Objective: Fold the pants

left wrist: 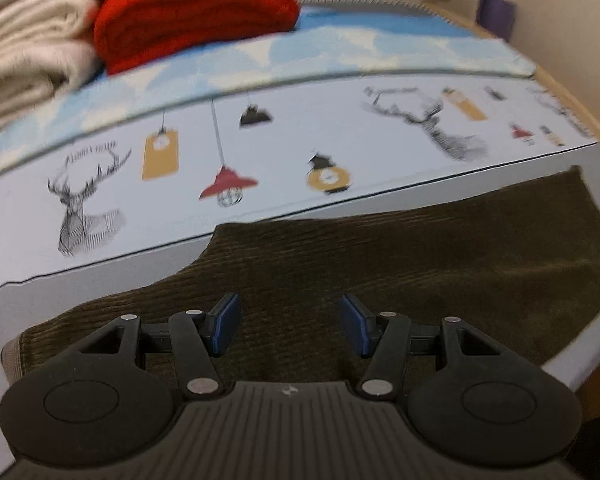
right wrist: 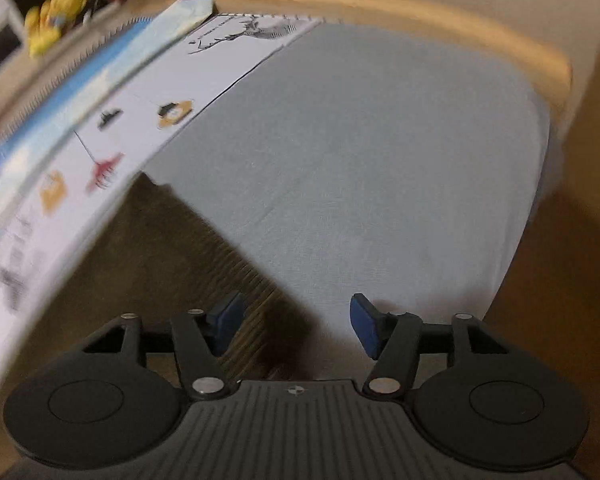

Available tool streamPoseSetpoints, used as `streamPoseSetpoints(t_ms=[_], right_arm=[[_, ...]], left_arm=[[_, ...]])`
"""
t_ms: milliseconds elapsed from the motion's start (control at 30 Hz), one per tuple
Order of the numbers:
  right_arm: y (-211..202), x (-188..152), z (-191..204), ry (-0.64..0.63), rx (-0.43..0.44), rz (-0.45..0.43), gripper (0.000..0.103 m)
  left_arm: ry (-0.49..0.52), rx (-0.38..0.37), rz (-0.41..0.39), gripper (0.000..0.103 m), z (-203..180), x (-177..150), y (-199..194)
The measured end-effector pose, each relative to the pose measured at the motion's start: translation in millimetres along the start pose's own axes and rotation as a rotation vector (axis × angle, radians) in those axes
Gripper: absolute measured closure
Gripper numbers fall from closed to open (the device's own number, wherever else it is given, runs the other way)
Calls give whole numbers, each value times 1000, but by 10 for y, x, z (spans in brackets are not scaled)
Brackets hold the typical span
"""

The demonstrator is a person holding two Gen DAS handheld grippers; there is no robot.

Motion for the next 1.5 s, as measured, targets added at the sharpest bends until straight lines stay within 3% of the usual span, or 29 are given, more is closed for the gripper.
streamPoseSetpoints(t_ms=[100,200,300,400,467,500,567,600,733,900,1133,1267,1367,1500], right_arm=[[21,-217,-20,91,77,99,37],[116,-437,-60,157,68,149,37],[89,-535,-20,174,68,90,32],[72,-554,42,206,43,40,28],[85,-528,100,233,39,20,37],[79,-523,123,243,36,5,50],[103,-536,135,248,-8,-15,64],[98,-563,95,242,-38,-28,76],[-44,-541,171,223,-51,-129,84],[-343,-497,323,157,-13,-271,85],[-819,-421,714,-18,-47,-408,86],[-1457,-506,1349,-191,7,-557,86],[-2055,-883,2087,-396,108,-714,86],[-2681,-1989,2947,-736,314,-901,86]], left_arm=[[-5,-34,-69,42,-196,-220,-209],[-6,-45,-143,42,-329,-575,-262],[-12,-18,-78,42,-375,-931,-121],[-4,-21,-108,42,-382,-909,-120],[12,2,-127,42,-343,-897,-113],[6,18,-121,42,-306,-907,-88],[-30,31,-104,42,-234,-921,-41],[-46,29,-102,42,-214,-922,-29],[-74,24,-111,42,-132,-862,-35],[-95,4,-121,42,-114,-822,-37],[-130,-42,-117,42,-96,-765,1],[-161,-35,-136,42,12,-709,-40],[-234,-20,-134,42,230,-730,-77],[-334,-3,-132,42,548,-802,-144]])
Point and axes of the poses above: each gripper's, at about its wrist camera, not at the fingertips, and y roughly the way its jaws point, z to its left, x to its top, the point moved 8 cm from there along y, roughly the way its jaws point, and after that the axes turned 14 degrees about -x, right-handed, at the moved point
